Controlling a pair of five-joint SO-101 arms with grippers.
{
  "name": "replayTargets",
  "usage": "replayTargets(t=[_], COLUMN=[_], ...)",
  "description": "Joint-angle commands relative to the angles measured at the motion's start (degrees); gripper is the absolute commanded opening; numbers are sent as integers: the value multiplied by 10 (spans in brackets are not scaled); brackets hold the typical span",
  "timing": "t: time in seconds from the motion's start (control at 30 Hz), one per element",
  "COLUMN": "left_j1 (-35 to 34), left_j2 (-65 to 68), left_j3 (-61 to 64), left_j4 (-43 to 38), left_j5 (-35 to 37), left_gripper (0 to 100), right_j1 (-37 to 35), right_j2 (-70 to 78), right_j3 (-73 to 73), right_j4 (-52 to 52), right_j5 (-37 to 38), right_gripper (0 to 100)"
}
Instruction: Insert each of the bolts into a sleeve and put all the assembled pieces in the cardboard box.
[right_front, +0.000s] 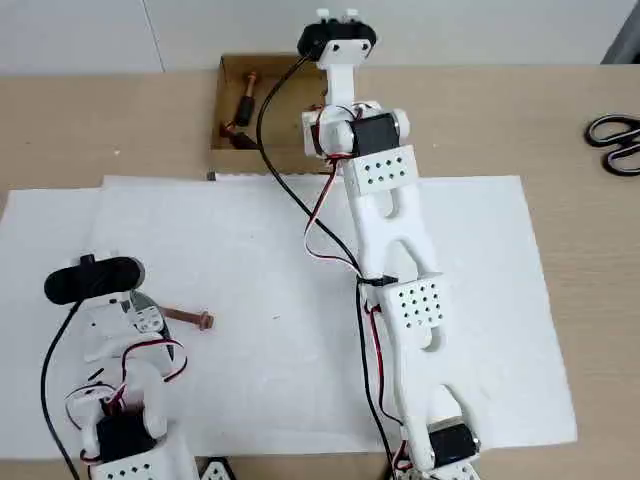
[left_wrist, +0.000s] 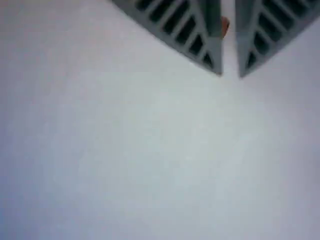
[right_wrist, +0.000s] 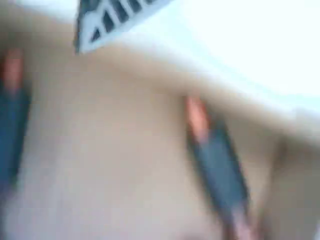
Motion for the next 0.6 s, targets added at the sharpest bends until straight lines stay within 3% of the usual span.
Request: replayTargets(t=[0.0, 0.2, 0.57], left_j1=[-4, -4, -4], left_j2=[-6, -6, -6], left_j3=[-29, -29, -41], left_j4=[2, 2, 3], left_j5=[0, 38, 72], left_gripper=[6, 6, 6], right_j1=[-12, -22, -40], right_j2=[-51, -104, -420], right_j3=[-21, 66, 523], right_j4=[75, 80, 73], right_j5=[4, -5, -20], right_gripper=[226, 226, 226])
